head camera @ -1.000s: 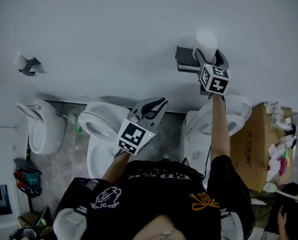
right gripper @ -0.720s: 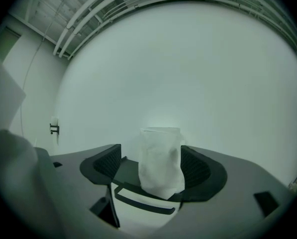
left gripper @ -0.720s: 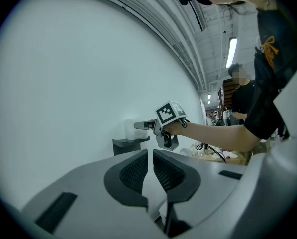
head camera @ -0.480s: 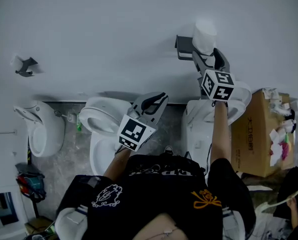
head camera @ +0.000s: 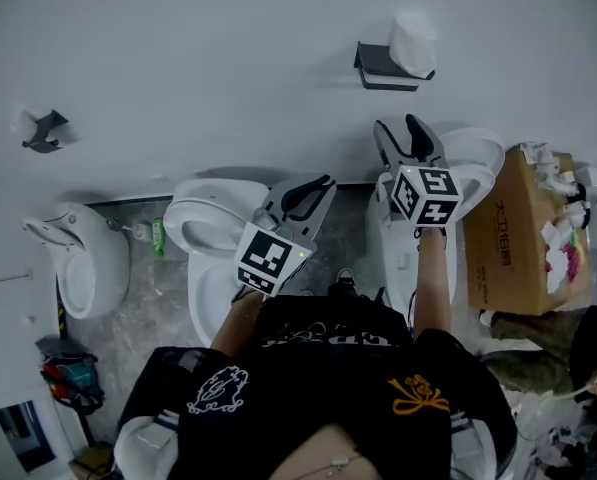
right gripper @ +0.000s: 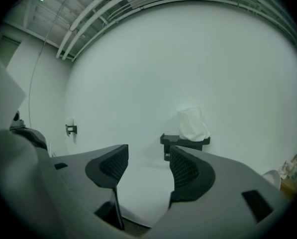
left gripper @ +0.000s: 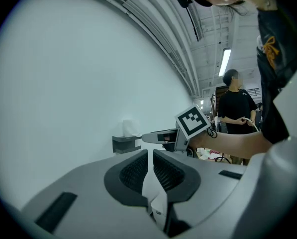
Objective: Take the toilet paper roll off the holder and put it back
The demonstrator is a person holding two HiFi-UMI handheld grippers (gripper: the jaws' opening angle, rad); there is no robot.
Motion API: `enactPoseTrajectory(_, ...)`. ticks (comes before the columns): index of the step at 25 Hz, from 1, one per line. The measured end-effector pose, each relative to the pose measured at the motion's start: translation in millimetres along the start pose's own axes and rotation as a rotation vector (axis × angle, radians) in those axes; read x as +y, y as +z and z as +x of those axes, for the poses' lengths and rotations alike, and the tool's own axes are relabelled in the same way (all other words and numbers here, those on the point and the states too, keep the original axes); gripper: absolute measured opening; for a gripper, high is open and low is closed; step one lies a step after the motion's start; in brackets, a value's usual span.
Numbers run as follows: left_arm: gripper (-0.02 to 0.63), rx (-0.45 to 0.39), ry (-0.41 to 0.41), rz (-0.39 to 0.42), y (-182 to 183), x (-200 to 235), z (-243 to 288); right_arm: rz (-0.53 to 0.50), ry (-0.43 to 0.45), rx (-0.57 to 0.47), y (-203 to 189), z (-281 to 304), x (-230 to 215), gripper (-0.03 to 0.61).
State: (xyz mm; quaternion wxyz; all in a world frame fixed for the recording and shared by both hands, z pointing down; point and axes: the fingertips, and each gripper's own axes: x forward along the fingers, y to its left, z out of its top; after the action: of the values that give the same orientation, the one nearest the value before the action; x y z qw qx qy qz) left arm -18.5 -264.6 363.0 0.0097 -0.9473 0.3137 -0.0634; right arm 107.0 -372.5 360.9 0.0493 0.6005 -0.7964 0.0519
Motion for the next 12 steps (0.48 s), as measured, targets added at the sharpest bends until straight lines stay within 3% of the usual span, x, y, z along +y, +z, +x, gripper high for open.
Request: enactPoseTrajectory(12, 0.048, 0.003, -0.028, -0.04, -32, -9, -80, 0.093, -0.036, 0.025, -51, -74, 93, 0.213)
